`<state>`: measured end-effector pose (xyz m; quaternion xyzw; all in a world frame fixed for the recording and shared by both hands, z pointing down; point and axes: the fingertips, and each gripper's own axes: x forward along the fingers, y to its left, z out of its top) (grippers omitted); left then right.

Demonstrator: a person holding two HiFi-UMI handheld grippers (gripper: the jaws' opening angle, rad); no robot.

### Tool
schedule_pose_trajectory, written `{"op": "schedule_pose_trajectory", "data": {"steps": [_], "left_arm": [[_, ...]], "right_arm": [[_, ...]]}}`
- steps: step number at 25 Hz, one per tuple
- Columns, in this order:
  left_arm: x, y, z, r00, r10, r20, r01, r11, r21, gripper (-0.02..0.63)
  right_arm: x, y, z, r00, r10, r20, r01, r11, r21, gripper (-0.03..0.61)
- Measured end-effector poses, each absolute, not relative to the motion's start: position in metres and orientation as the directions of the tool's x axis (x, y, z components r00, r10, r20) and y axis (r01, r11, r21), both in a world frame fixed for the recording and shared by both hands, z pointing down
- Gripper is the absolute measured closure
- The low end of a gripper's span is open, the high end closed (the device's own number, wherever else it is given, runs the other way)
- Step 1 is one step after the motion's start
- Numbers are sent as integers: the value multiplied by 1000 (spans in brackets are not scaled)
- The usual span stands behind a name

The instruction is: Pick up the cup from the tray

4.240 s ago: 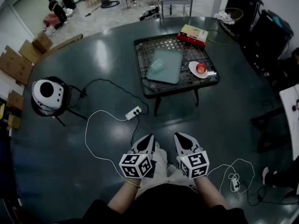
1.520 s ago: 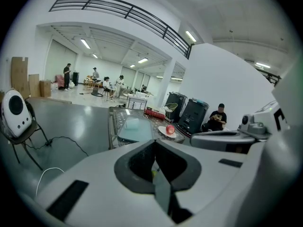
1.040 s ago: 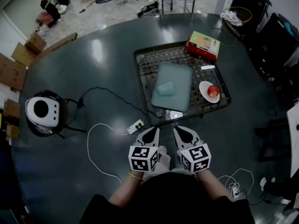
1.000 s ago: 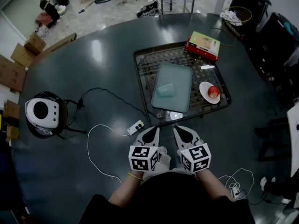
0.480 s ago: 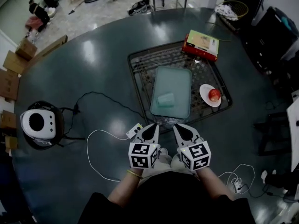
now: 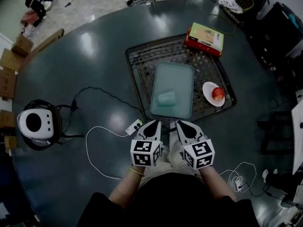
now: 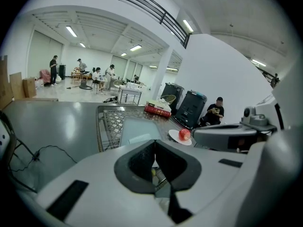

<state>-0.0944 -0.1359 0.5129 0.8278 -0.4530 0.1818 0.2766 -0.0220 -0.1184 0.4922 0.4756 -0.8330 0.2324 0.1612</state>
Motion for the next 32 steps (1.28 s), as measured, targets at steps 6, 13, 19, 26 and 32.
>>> {"op": "schedule_pose_trajectory", "data": {"steps": [6,13,19,26,32], "left_arm": [[-86,-162,533,514,-615,598,-843,-492,219,603],[-78,-203,572,512,-500,699,-763,-638,103,502],[-62,-234,592,515,-391,763,-628,-778,25,396],[-45,-245,625,450,-228,863,-394,-918,-37,318],[-35,-249,650,395,-149,907,-266,-963,-42,305]], "right_arm": [[-13,-146,506,-503,-697,510,-863,440,-249,574],[-1,-175,523,-508,-677,533,-860,434,-269,574],[7,-190,534,-513,-659,550,-857,425,-292,574],[10,-206,540,-524,-650,551,-851,422,-311,574],[12,-214,545,-526,-646,554,-851,411,-328,574]]}}
